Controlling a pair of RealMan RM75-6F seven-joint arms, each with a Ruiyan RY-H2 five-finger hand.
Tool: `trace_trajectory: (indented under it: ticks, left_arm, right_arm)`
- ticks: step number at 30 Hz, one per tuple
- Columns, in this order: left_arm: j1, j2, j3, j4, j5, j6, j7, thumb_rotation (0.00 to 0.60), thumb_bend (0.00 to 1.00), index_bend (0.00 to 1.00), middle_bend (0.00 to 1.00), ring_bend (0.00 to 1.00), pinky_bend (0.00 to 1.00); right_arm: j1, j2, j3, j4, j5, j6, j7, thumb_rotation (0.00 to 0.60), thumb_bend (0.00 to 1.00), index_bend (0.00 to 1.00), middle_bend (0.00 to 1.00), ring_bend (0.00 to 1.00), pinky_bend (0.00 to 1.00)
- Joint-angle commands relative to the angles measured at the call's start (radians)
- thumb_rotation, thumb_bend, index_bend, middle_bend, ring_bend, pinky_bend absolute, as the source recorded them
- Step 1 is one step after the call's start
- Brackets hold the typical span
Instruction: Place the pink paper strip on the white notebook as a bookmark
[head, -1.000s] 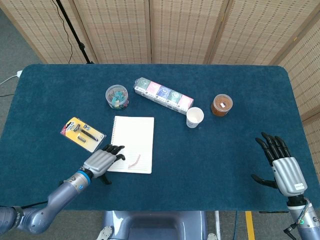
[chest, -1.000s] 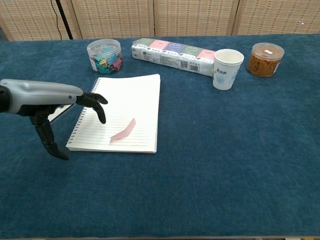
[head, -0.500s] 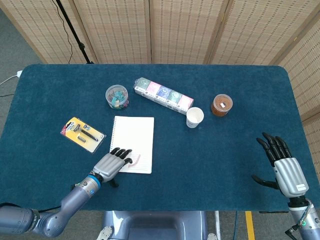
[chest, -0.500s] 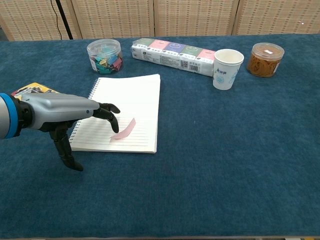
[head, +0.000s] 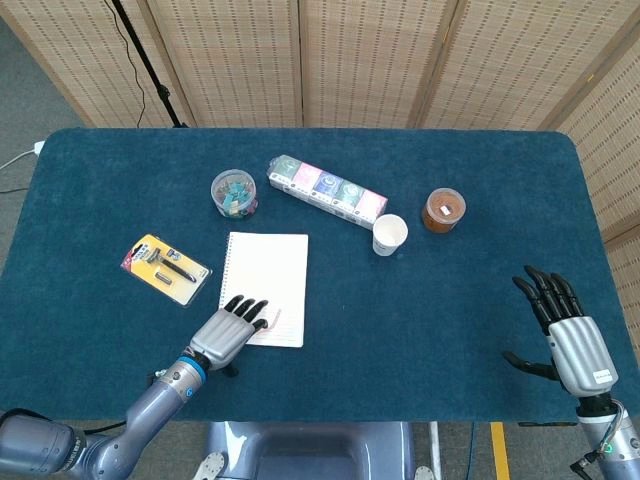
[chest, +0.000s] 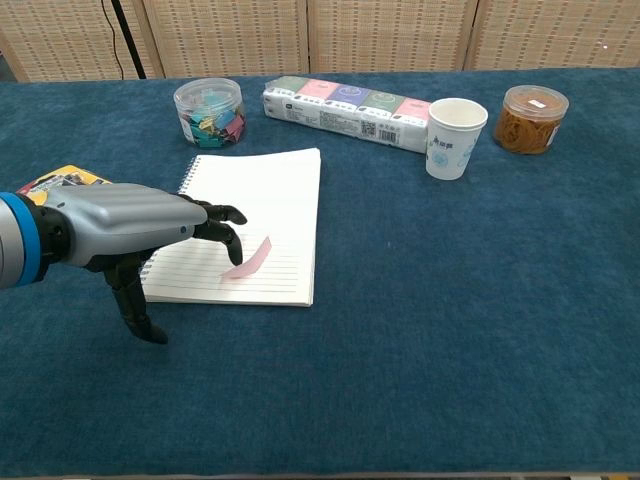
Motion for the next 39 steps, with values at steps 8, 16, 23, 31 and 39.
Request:
trace_trajectory:
  ticks: [8, 16, 23, 31, 39]
  left_arm:
    - [-0.011, -0.05, 0.003, -0.01, -0.039, 0.049, 0.073, 0.6, 0.0, 0.23, 0.0, 0.0, 0.0]
    - [-0.008, -0.056, 0.005, -0.027, -0.023, 0.07, 0.088, 0.6, 0.0, 0.23, 0.0, 0.0, 0.0]
    - [-0.008, -0.054, 0.006, -0.032, -0.015, 0.068, 0.093, 0.6, 0.0, 0.23, 0.0, 0.0, 0.0]
    - [-0.011, -0.066, 0.009, -0.022, -0.021, 0.059, 0.103, 0.6, 0.0, 0.23, 0.0, 0.0, 0.0]
    - [-0.011, -0.08, 0.014, -0.013, -0.025, 0.06, 0.116, 0.6, 0.0, 0.23, 0.0, 0.0, 0.0]
  right_arm:
    - [-0.005, 0.004, 0.006, -0.001, -0.004, 0.001, 0.01, 0.6, 0.04, 0.07, 0.0, 0.0, 0.0]
    - [-0.008, 0.005, 0.007, -0.002, -0.009, -0.001, 0.015, 0.6, 0.04, 0.07, 0.0, 0.0, 0.0]
    - [-0.01, 0.006, 0.01, -0.004, -0.011, -0.004, 0.017, 0.6, 0.04, 0.07, 0.0, 0.0, 0.0]
    - [-0.014, 0.009, 0.012, -0.006, -0.016, 0.001, 0.021, 0.6, 0.04, 0.08, 0.0, 0.0, 0.0]
    - [-0.016, 0.011, 0.013, -0.008, -0.022, 0.003, 0.029, 0.6, 0.04, 0.08, 0.0, 0.0, 0.0]
